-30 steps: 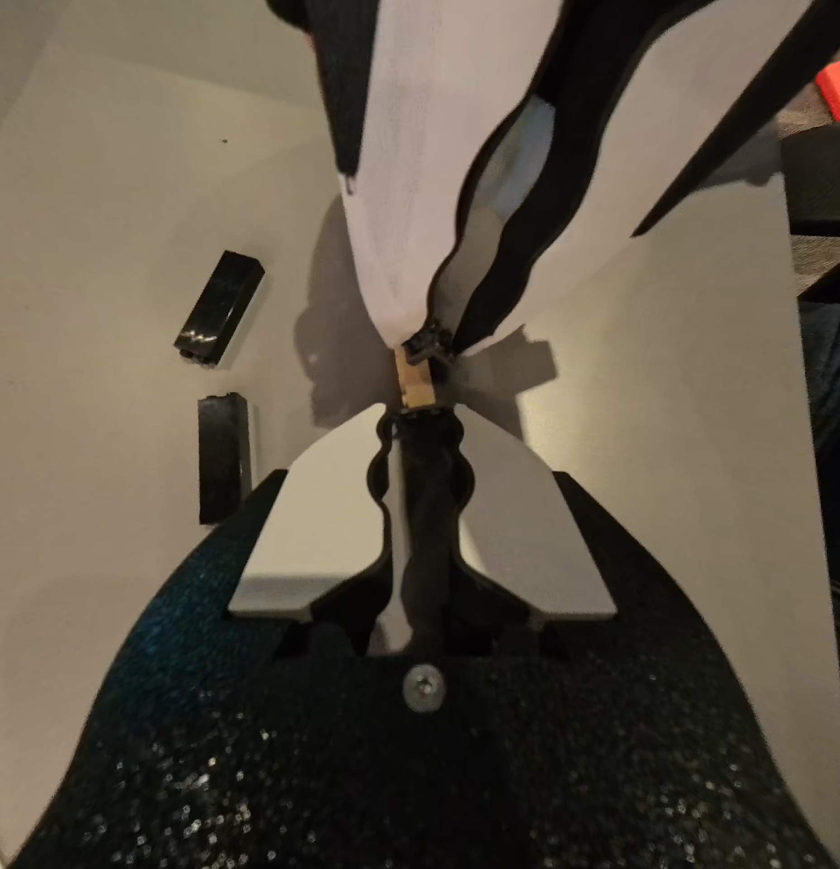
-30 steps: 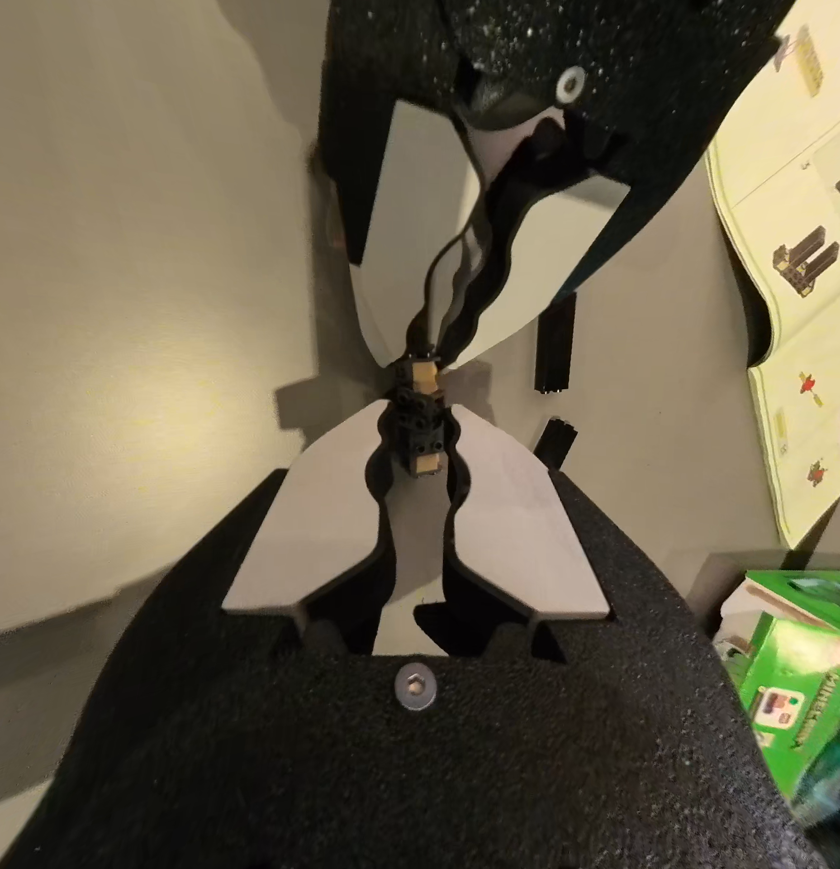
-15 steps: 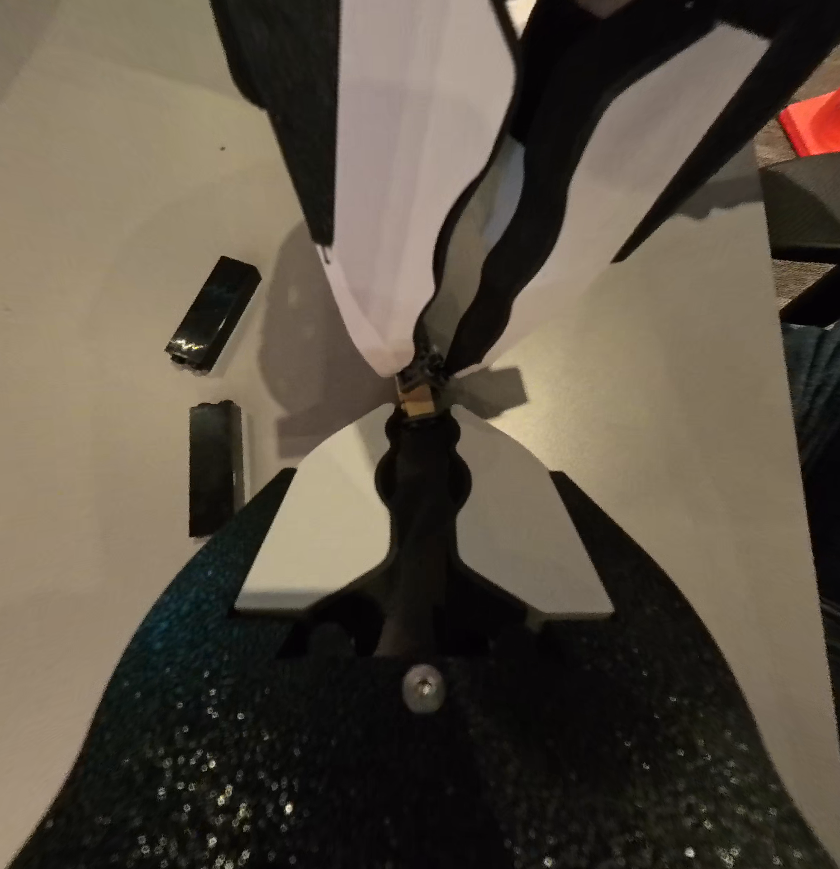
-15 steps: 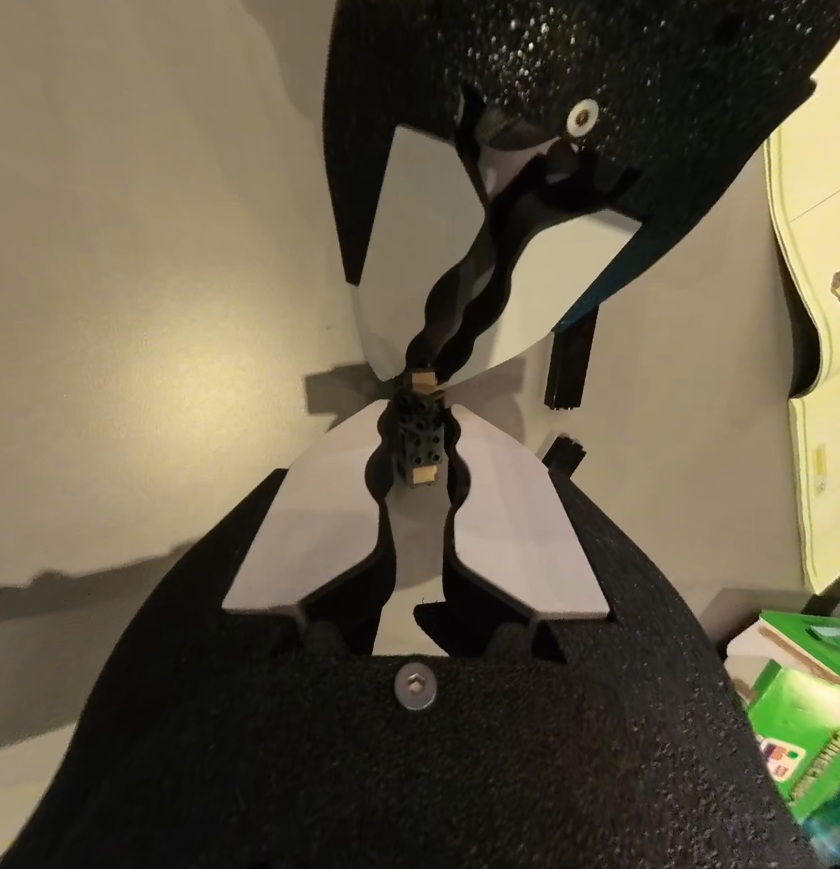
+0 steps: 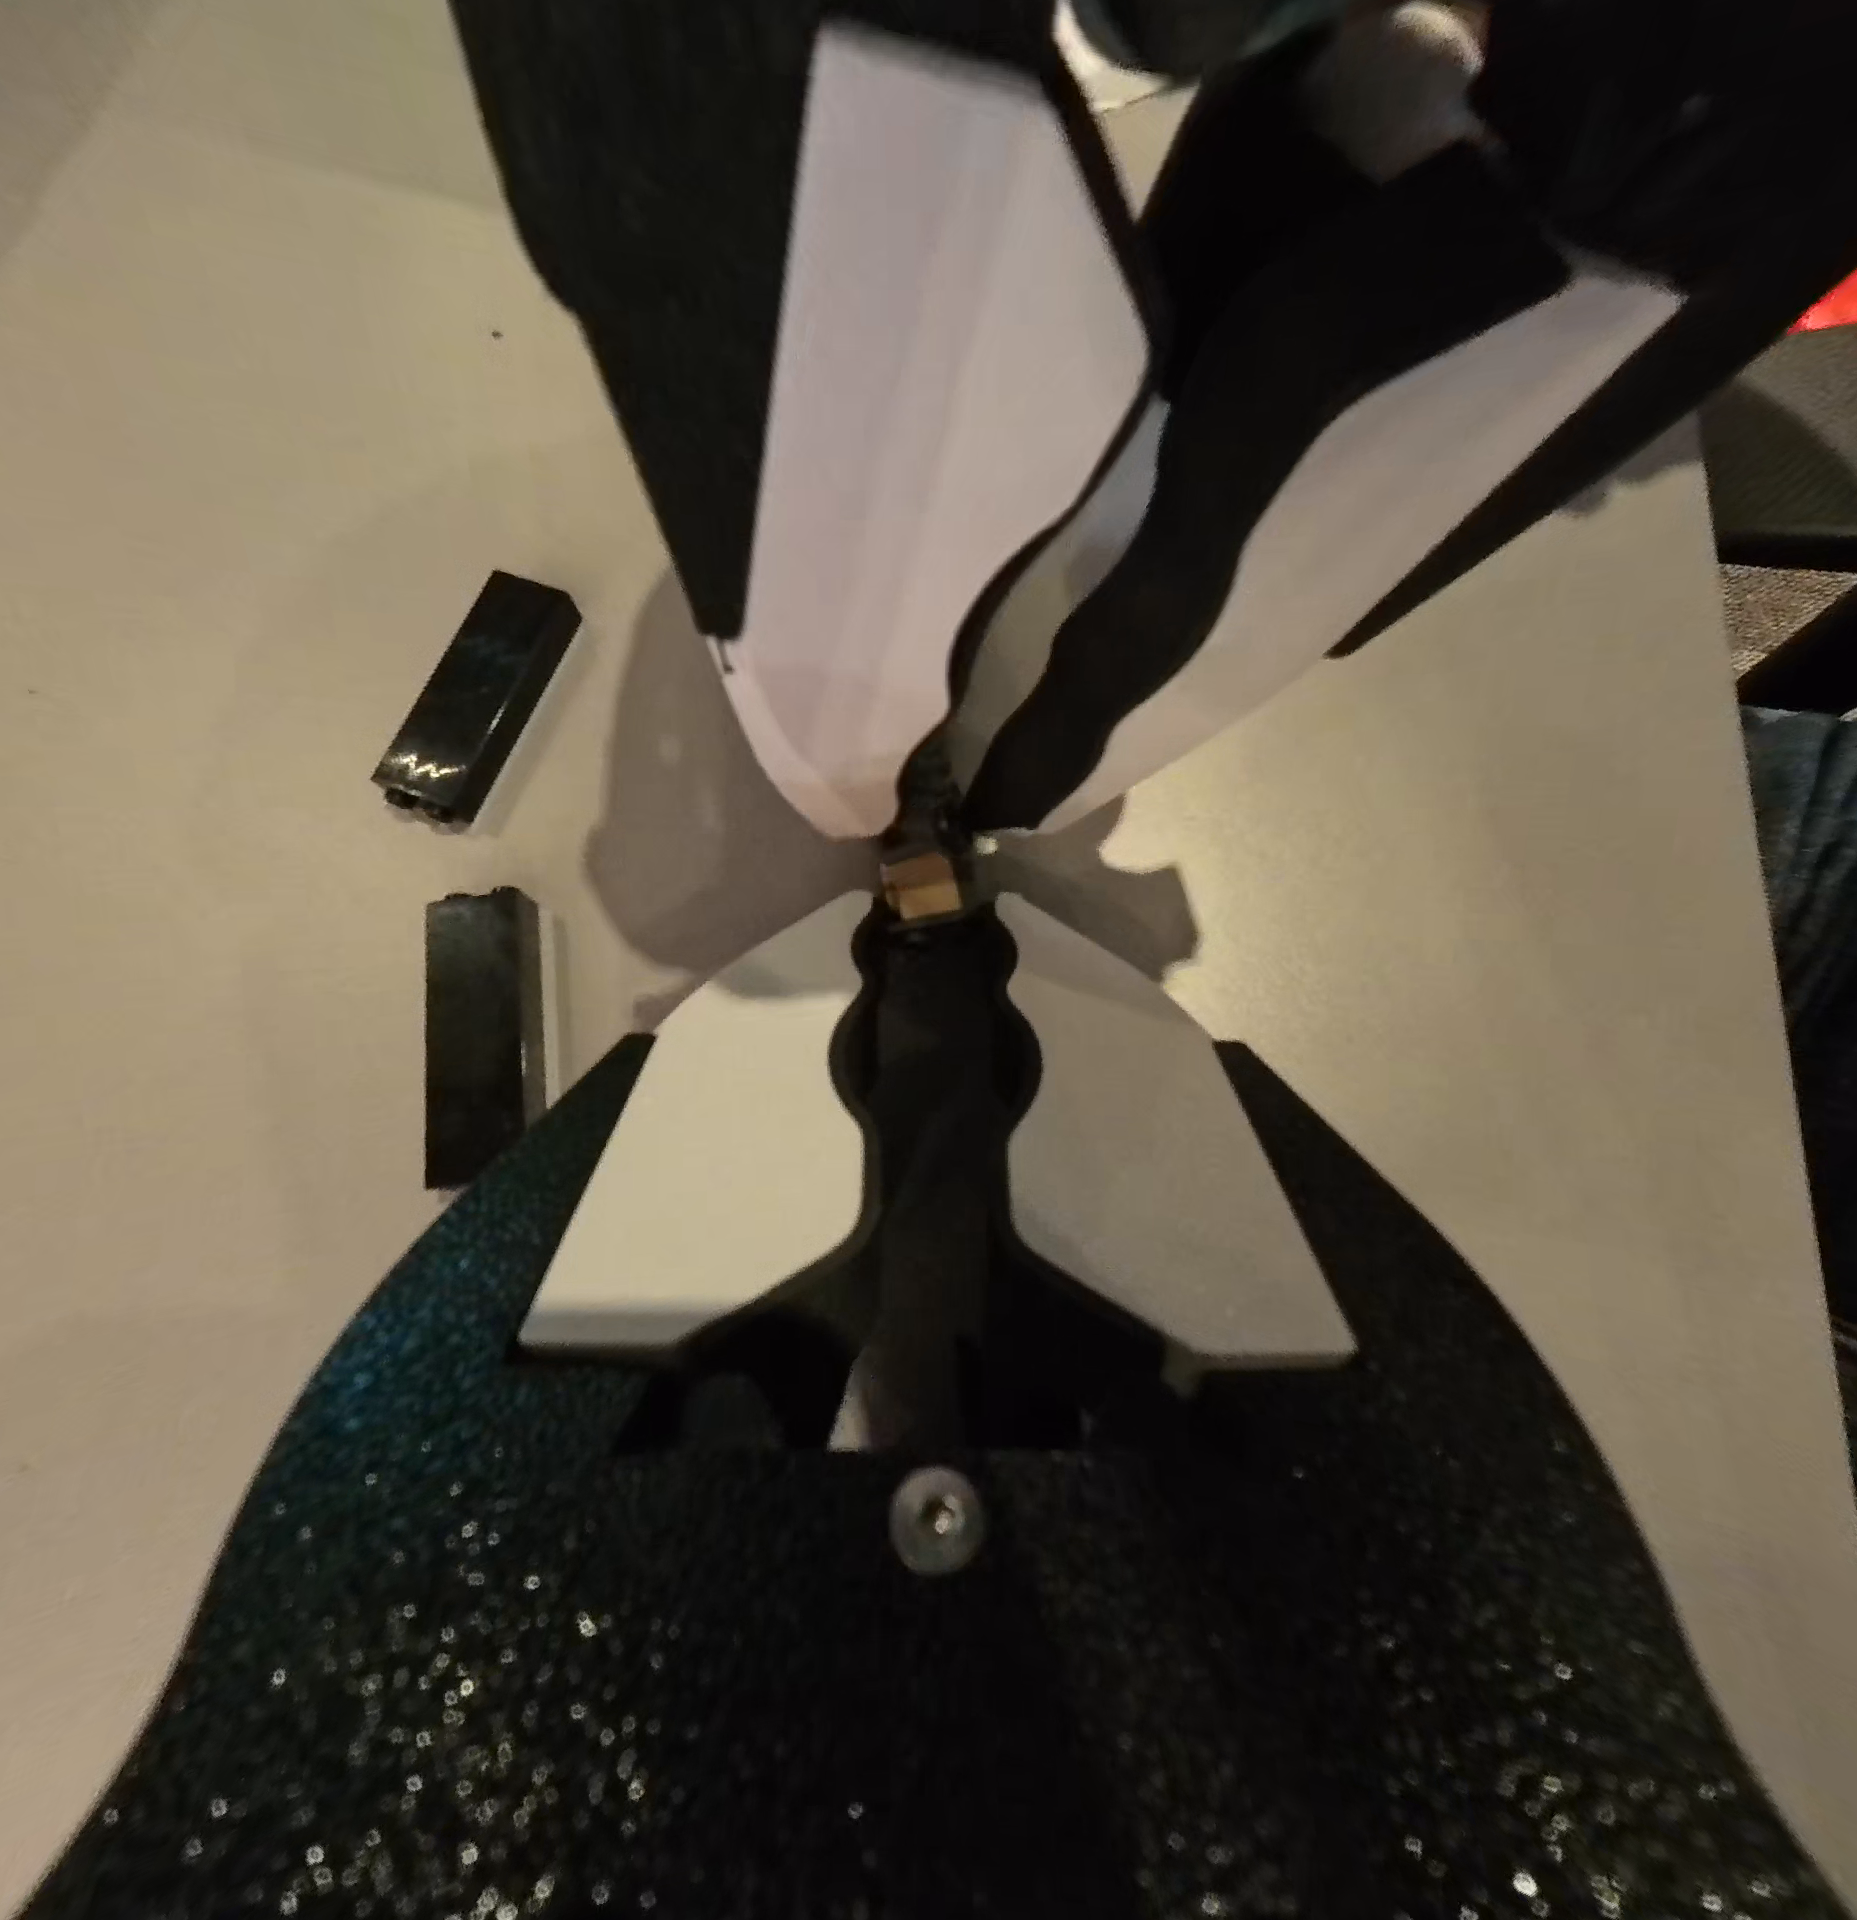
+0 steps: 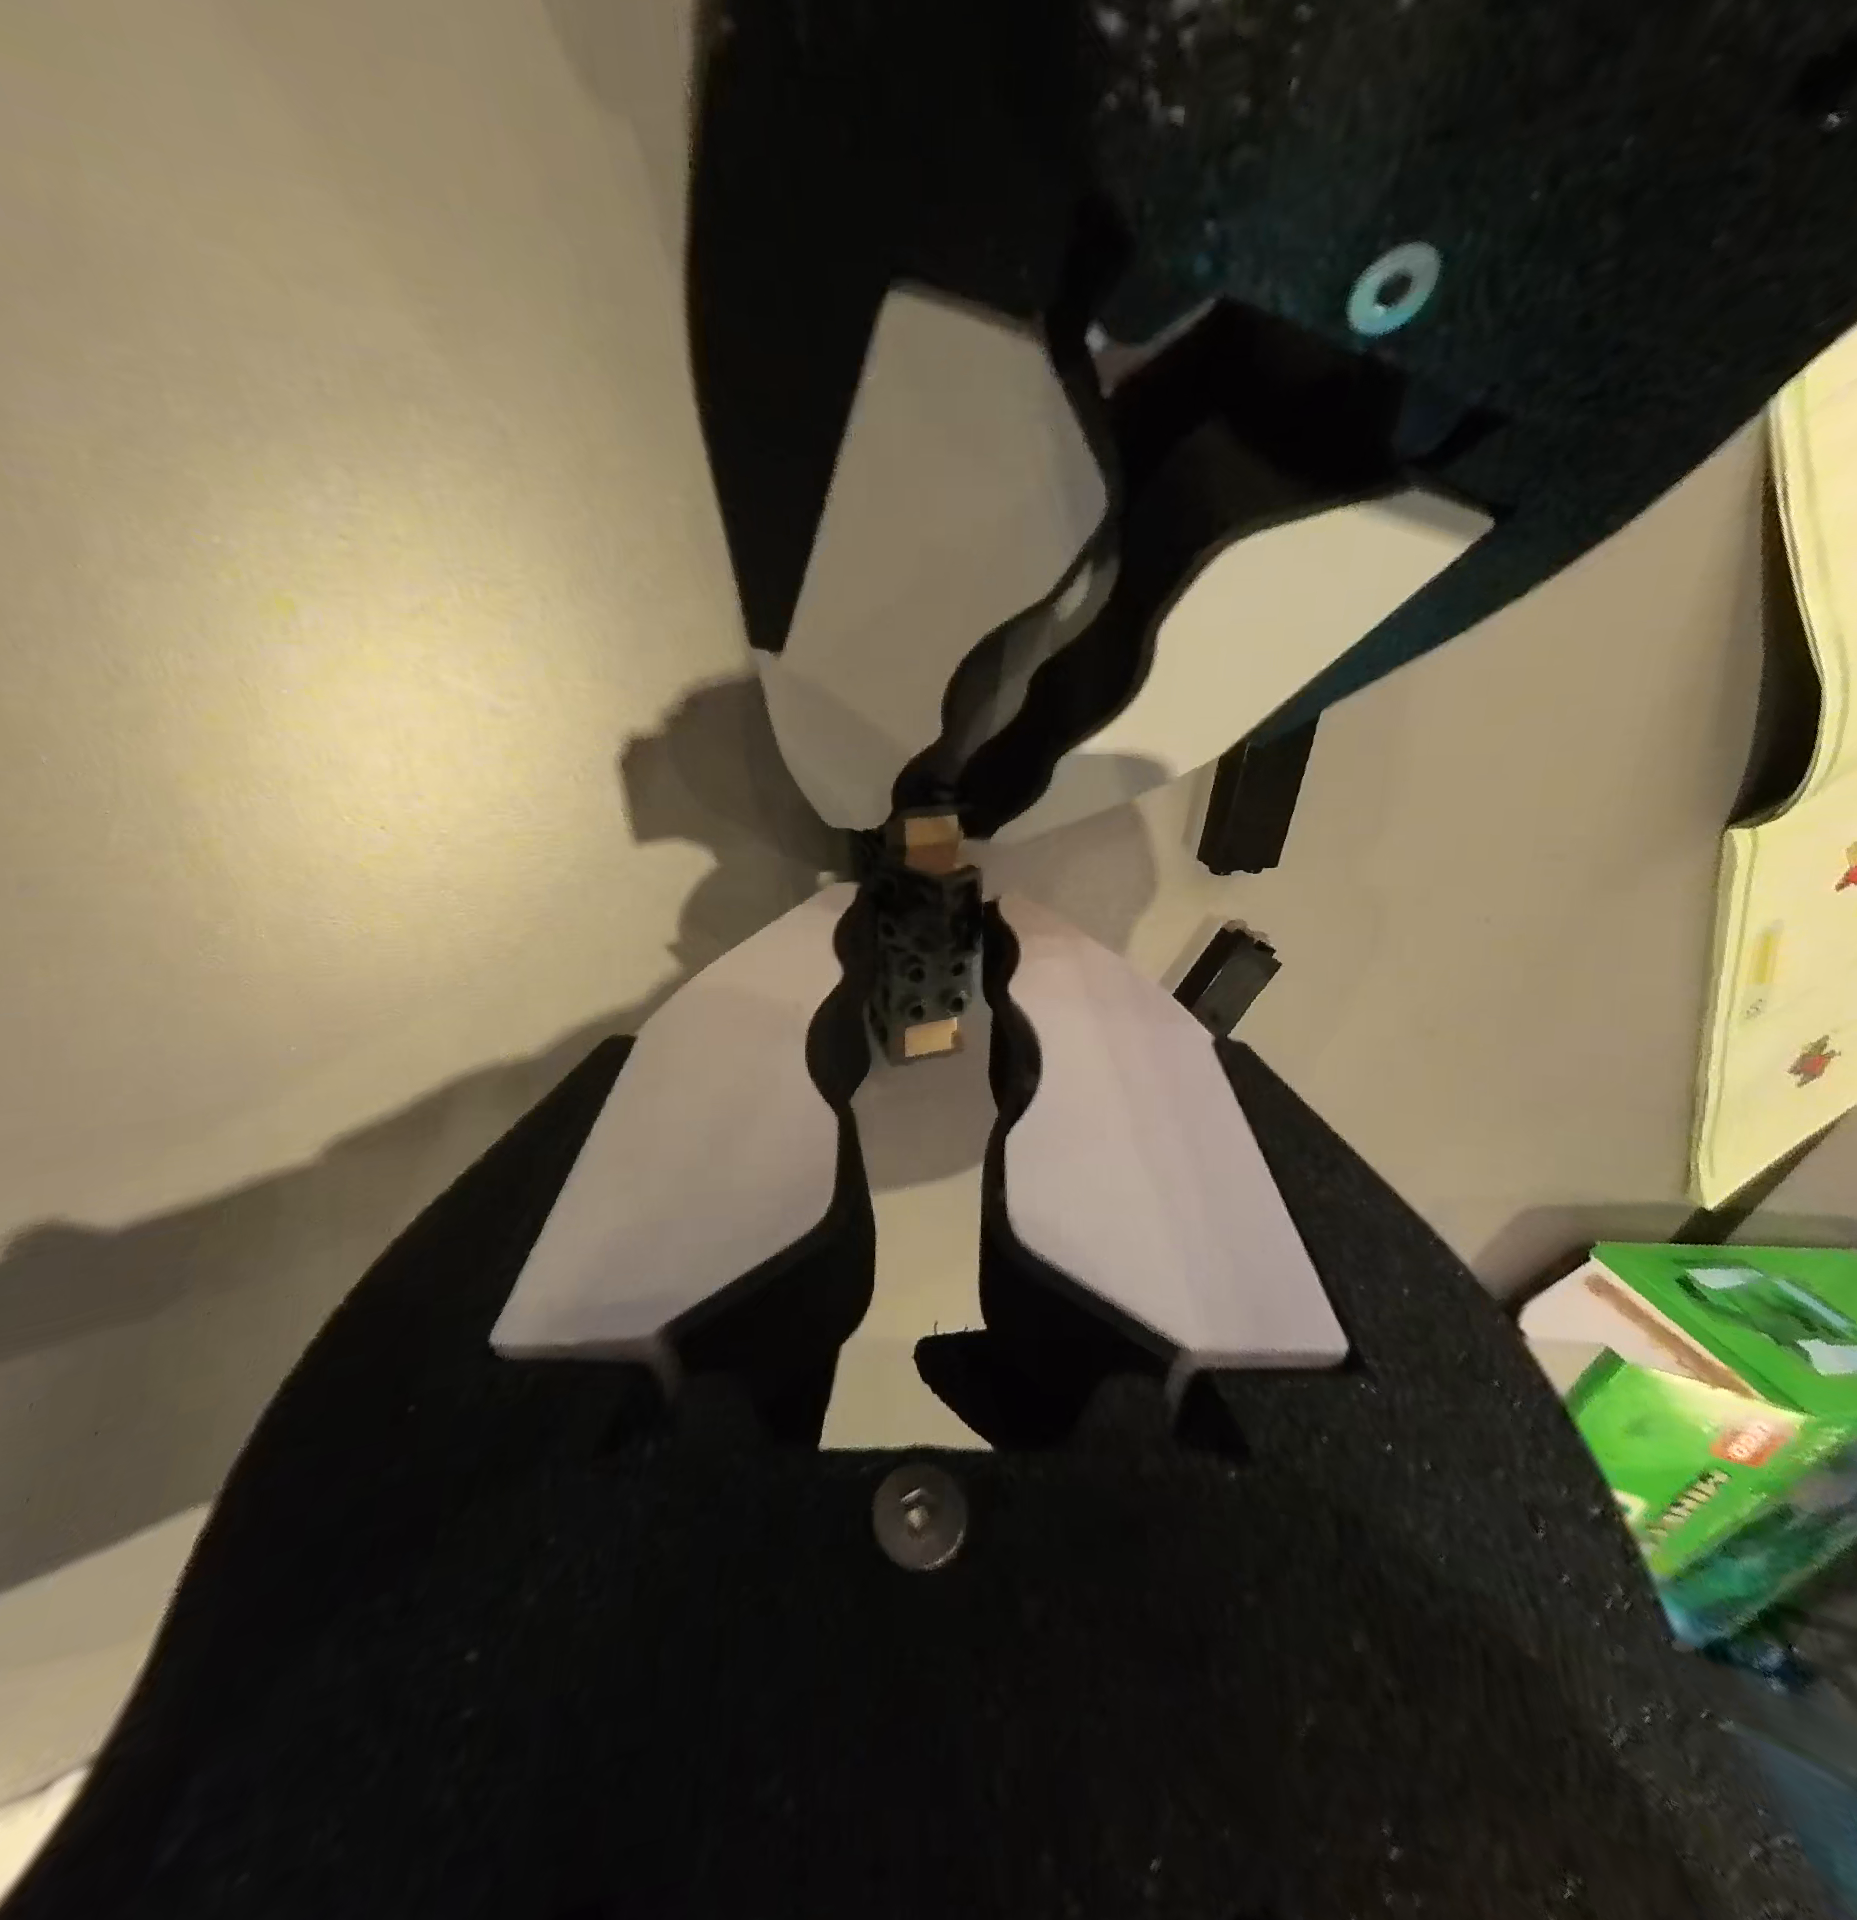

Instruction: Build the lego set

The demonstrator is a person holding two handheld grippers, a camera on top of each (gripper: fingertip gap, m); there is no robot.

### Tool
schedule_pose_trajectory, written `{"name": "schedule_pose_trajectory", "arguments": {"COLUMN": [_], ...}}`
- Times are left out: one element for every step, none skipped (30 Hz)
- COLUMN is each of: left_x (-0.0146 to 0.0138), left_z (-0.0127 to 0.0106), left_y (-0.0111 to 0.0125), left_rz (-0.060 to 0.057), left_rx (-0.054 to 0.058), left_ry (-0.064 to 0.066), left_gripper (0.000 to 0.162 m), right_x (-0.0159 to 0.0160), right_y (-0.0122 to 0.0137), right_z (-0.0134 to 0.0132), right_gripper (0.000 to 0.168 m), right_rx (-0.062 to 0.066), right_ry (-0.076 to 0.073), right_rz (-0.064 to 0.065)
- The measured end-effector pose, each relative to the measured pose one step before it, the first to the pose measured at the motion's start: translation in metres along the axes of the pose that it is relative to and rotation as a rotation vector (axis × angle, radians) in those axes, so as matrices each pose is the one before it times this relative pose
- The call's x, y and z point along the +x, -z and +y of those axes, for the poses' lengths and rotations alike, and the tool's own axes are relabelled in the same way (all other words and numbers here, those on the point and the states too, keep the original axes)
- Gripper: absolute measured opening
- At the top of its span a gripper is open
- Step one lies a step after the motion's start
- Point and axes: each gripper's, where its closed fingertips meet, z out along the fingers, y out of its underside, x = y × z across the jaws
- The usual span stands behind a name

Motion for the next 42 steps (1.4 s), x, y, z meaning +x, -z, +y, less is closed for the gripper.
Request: {"name": "schedule_pose_trajectory", "arguments": {"left_x": [-0.00005, -0.00001, -0.00006, -0.00001, -0.00002, -0.00007, -0.00002, -0.00006, 0.00003, -0.00003, 0.0, -0.0001, 0.00007, -0.00008, 0.00005, -0.00007, 0.00001, 0.00003, -0.00004, -0.00002, 0.00004, -0.00007, 0.00003, -0.00005, 0.00002, 0.00002, 0.00001, -0.00005, 0.00007, 0.00003, 0.00005, -0.00001, 0.00008, 0.00004, -0.00003, 0.0001, -0.00003, 0.00001, 0.00005, 0.00005, 0.0, 0.00009], "left_z": [0.0, -0.00009, 0.0, 0.00008, 0.0, 0.0, -0.00005, 0.0, -0.00005, 0.0, 0.0, 0.0, -0.00001, -0.00001, -0.00001, 0.0, -0.00006, 0.00004, 0.0, -0.00001, -0.00006, -0.00001, -0.00005, 0.00005, -0.00005, 0.00005, -0.00004, 0.00001, 0.0, 0.0, -0.00007, 0.0, 0.0, -0.00001, -0.00001, -0.00001, -0.00005, -0.00001, 0.00004, -0.00005, 0.0, -0.00005], "left_y": [0.0, -0.00011, 0.00001, -0.00006, 0.00001, 0.00001, -0.00005, 0.00001, -0.00005, 0.00001, 0.00001, 0.00001, 0.0, 0.00001, 0.0, 0.00002, -0.00004, 0.00006, 0.00002, 0.00002, -0.00004, 0.00002, -0.00005, 0.00006, -0.00006, 0.00005, -0.00006, 0.0, -0.00001, -0.00001, 0.00006, 0.0, 0.0, 0.00001, 0.00002, 0.0, -0.00004, 0.00001, 0.00006, -0.00005, 0.00001, -0.00005], "left_rz": [-0.0002, 0.0, 0.0004, 0.0005, 0.0004, 0.0002, 0.0002, 0.0003, 0.0005, 0.0005, 0.0007, 0.0009, 0.001, 0.001, 0.0009, 0.001, 0.0011, 0.0012, 0.0012, 0.0012, 0.0012, 0.001, 0.0005, 0.0, -0.0002, -0.0003, -0.0002, -0.0002, -0.0003, -0.0004, -0.0003, 0.0, 0.0004, 0.0009, 0.0013, 0.0012, 0.0009, 0.0008, 0.0007, 0.0007, 0.0008, 0.001], "left_rx": [0.0, 0.0, 0.0, 0.0, 0.0, 0.0, 0.0, 0.0001, 0.0001, 0.0001, 0.0001, 0.0001, 0.0001, 0.0001, 0.0001, 0.0001, 0.0001, 0.0001, 0.0001, 0.0001, 0.0001, 0.0001, 0.0, 0.0, 0.0, -0.0001, 0.0, -0.0001, -0.0001, -0.0001, -0.0001, 0.0, 0.0, 0.0001, 0.0001, 0.0001, 0.0001, 0.0001, 0.0, 0.0, 0.0, 0.0001], "left_ry": [-0.0004, -0.0001, 0.0005, 0.0009, 0.0008, 0.0006, 0.0005, 0.0006, 0.0006, 0.0007, 0.0008, 0.001, 0.0012, 0.0011, 0.0011, 0.0011, 0.0012, 0.0013, 0.0013, 0.0014, 0.0014, 0.0011, 0.0006, 0.0001, -0.0002, -0.0003, -0.0003, -0.0004, -0.0005, -0.0008, -0.0006, -0.0002, 0.0003, 0.0008, 0.0011, 0.0012, 0.001, 0.0007, 0.0004, 0.0004, 0.0005, 0.0005], "left_gripper": [0.017, 0.017, 0.017, 0.017, 0.017, 0.017, 0.017, 0.017, 0.017, 0.017, 0.017, 0.017, 0.017, 0.017, 0.017, 0.017, 0.017, 0.017, 0.017, 0.017, 0.017, 0.017, 0.017, 0.017, 0.017, 0.017, 0.017, 0.017, 0.018, 0.018, 0.018, 0.018, 0.018, 0.018, 0.018, 0.018, 0.018, 0.018, 0.018, 0.018, 0.018, 0.018], "right_x": [0.00047, -0.00029, 0.00001, 0.00011, 0.00007, -0.00018, -0.00037, -0.00118, -0.0009, -0.00018, 0.00018, 0.00047, 0.00015, 0.00003, -0.00014, -0.00045, -0.00055, -0.0006, -0.00092, -0.00058, -0.00005, 0.0, 0.00025, 0.00064, 0.0005, -0.00008, 0.00017, 0.00002, -0.00015, 0.00013, 0.00096, 0.00103, 0.00073, 0.00023, -0.00023, 0.00014, 0.00013, 0.00003, 0.00007, -0.00047, -0.00019, 0.00007], "right_y": [0.00001, 0.00005, -0.00001, 0.00014, 0.0002, 0.00024, 0.00023, 0.00018, -0.00007, -0.00011, -0.00033, -0.00009, -0.00007, 0.00025, 0.0007, 0.00111, 0.00155, 0.00189, 0.00202, 0.00205, 0.00179, 0.00136, 0.00084, 0.00049, 0.00022, -0.00002, -0.0002, -0.00033, -0.00055, -0.00079, -0.00084, -0.00091, -0.00106, -0.00107, -0.00102, -0.00096, -0.00061, -0.00047, -0.00014, -0.00017, -0.00034, -0.00069], "right_z": [0.00005, -0.00023, -0.00017, -0.00025, -0.00033, -0.00036, -0.00073, -0.00077, -0.00062, -0.00002, 0.00063, 0.00062, 0.00037, 0.00028, 0.00061, 0.00061, 0.00033, -0.00014, -0.00039, -0.00046, -0.00057, -0.00047, 0.00027, 0.00066, 0.00034, -0.00018, -0.0009, -0.00156, -0.00172, -0.00149, -0.00096, -0.00036, -0.00007, 0.00012, 0.00042, 0.00059, 0.00074, 0.00034, 0.00002, -0.0002, -0.00027, 0.00015], "right_gripper": [0.019, 0.02, 0.021, 0.022, 0.022, 0.023, 0.023, 0.023, 0.023, 0.023, 0.023, 0.023, 0.023, 0.023, 0.023, 0.023, 0.023, 0.023, 0.023, 0.022, 0.021, 0.021, 0.021, 0.021, 0.021, 0.021, 0.022, 0.023, 0.025, 0.026, 0.027, 0.027, 0.027, 0.027, 0.026, 0.025, 0.023, 0.021, 0.019, 0.018, 0.017, 0.017], "right_rx": [0.0053, 0.0054, 0.0051, 0.0056, 0.0054, 0.0066, 0.0102, 0.011, 0.0092, 0.0054, 0.0014, 0.0021, 0.0049, 0.0052, 0.0038, 0.0043, 0.0076, 0.0122, 0.0155, 0.0162, 0.016, 0.0139, 0.0087, 0.0046, 0.0067, 0.0094, 0.0127, 0.016, 0.0147, 0.0106, 0.0055, 0.0002, -0.0023, -0.0042, -0.0064, -0.008, -0.007, -0.0043, -0.0012, 0.0013, 0.0006, -0.0019], "right_ry": [-0.0144, -0.0133, -0.01, -0.0059, -0.0047, -0.005, -0.0056, -0.007, -0.0089, -0.0067, -0.0031, -0.0015, -0.0027, -0.0057, -0.0064, -0.0067, -0.0077, -0.0076, -0.0086, -0.0103, -0.0101, -0.0098, -0.0105, -0.0094, -0.0081, -0.0091, -0.0103, -0.0102, -0.0125, -0.0121, -0.0086, -0.004, -0.0008, 0.0014, 0.0021, 0.0036, 0.0063, 0.0062, 0.0045, 0.0031, 0.001, 0.0008], "right_rz": [-0.001, -0.0063, -0.0027, 0.0006, 0.0011, -0.0008, -0.0013, -0.0072, -0.0056, 0.0012, 0.0047, 0.0078, 0.0057, 0.0044, 0.0034, 0.0013, 0.0008, 0.0, -0.0027, -0.0009, 0.0013, 0.0003, 0.0011, 0.0013, -0.0008, -0.0081, -0.0085, -0.0121, -0.0165, -0.0157, -0.0094, -0.0073, -0.007, -0.0086, -0.0086, -0.0038, -0.001, -0.0006, 0.0, -0.0036, -0.0027, -0.0016]}}
